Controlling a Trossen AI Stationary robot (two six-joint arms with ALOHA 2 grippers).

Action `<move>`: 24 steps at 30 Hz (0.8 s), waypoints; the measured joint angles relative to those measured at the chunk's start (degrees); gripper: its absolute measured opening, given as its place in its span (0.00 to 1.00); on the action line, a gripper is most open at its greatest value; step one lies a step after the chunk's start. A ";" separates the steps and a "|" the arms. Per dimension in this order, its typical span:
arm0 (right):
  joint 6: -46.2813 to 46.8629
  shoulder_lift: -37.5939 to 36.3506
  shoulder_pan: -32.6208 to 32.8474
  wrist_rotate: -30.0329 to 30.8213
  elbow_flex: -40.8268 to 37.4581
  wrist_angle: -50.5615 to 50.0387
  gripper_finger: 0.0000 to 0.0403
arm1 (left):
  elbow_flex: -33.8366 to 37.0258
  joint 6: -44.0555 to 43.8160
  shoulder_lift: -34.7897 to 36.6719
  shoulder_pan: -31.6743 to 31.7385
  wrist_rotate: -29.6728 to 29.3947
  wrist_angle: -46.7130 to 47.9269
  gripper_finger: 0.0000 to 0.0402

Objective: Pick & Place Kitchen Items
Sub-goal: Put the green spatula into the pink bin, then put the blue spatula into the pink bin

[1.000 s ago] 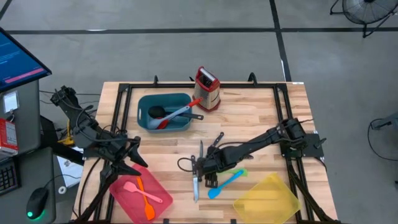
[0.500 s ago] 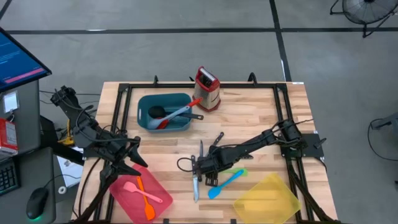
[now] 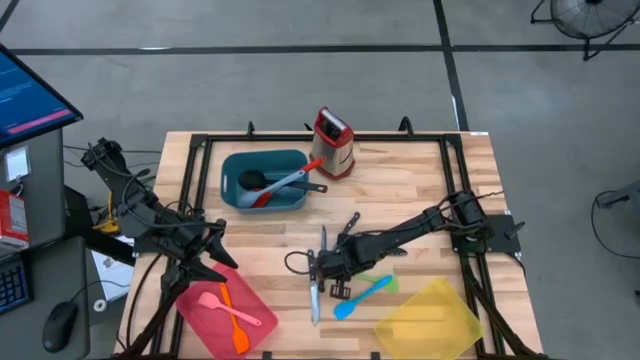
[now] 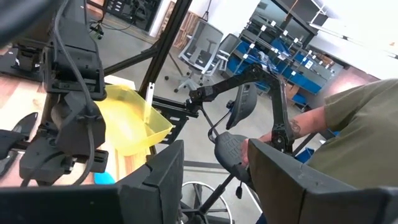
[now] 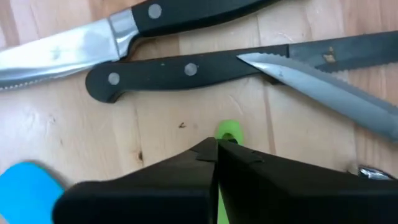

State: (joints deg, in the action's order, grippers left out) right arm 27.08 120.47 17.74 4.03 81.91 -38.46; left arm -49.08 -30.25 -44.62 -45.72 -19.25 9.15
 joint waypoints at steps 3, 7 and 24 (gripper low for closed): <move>0.05 -0.20 -0.34 -0.61 0.01 -0.10 0.00 | 0.00 0.01 0.00 0.00 0.00 0.00 0.40; -0.25 -0.07 -0.59 -0.35 1.61 -2.28 0.00 | 0.00 0.01 0.00 -0.01 0.00 0.02 0.40; 0.82 0.11 0.51 0.24 10.45 -18.68 0.01 | 0.00 0.01 0.00 -0.01 0.00 0.04 0.40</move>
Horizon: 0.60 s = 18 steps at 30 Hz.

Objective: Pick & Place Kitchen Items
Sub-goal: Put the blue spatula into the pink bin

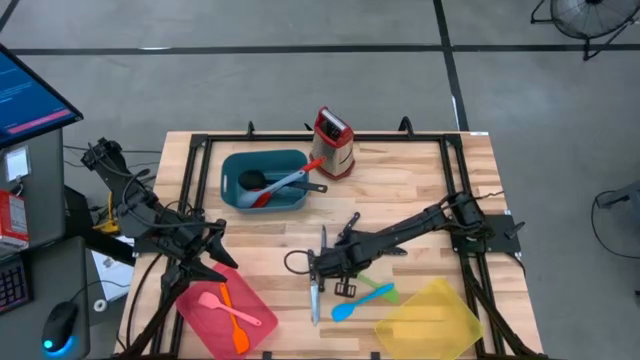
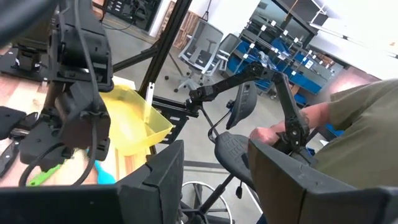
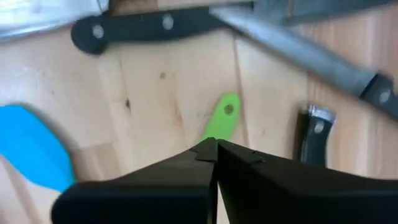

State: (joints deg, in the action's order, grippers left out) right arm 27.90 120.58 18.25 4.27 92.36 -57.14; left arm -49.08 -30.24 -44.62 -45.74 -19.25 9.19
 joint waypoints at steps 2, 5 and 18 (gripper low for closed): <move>2.34 -0.01 0.92 -0.72 0.08 -3.14 0.03 | 0.00 0.00 0.00 0.00 0.00 0.00 0.40; 4.09 -0.12 3.26 -2.00 -0.25 -8.48 0.11 | 0.00 0.00 0.00 0.00 0.00 0.02 0.40; 2.06 -0.84 12.33 -4.17 -1.63 -9.43 0.73 | 0.00 0.73 0.00 0.02 0.00 0.22 0.40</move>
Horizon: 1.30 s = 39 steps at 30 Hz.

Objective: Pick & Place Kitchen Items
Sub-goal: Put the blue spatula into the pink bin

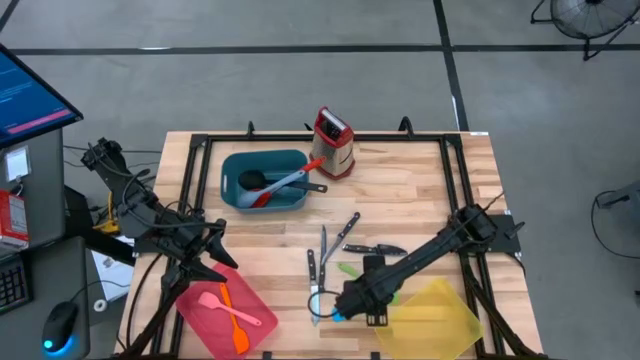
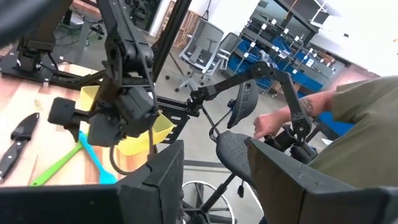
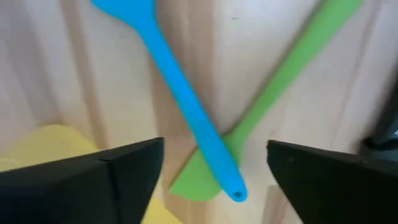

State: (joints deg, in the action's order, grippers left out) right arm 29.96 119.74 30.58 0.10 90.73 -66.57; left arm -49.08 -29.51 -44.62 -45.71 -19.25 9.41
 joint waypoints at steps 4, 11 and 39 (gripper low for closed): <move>-1.29 0.00 0.12 -0.96 0.00 1.25 0.79 | 0.00 0.70 0.00 -0.02 0.00 0.01 0.40; -0.49 0.01 -1.14 -2.40 -5.50 3.19 0.77 | 0.00 0.72 0.00 0.00 0.00 0.00 0.40; -3.94 -0.48 -7.03 -5.56 -12.67 12.16 0.13 | 0.00 0.58 0.00 0.00 -0.98 -0.07 0.40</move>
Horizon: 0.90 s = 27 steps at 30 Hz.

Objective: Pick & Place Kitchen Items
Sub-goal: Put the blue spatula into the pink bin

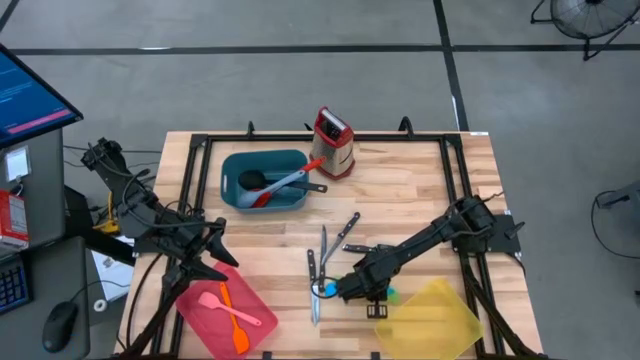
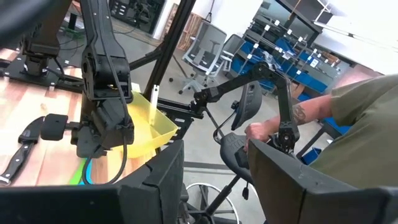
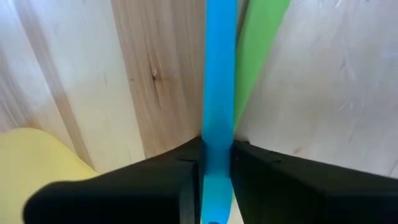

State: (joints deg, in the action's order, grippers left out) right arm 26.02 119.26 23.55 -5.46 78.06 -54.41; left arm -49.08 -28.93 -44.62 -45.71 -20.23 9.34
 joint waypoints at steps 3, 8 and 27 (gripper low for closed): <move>-0.68 0.00 -0.11 -0.13 -0.02 0.06 0.13 | 0.00 0.00 0.00 -0.02 -0.14 -0.02 0.40; -0.51 -1.01 0.29 0.83 -0.15 0.54 0.13 | 0.00 -0.02 -0.02 -0.02 -0.22 -0.03 0.40; 4.85 -13.16 -2.99 12.88 -0.24 0.68 0.13 | 0.00 0.29 -0.02 0.04 -4.23 -0.17 0.40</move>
State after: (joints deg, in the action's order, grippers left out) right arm 30.87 106.10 20.56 7.42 77.82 -53.73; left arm -49.08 -28.63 -44.64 -45.67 -24.46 9.17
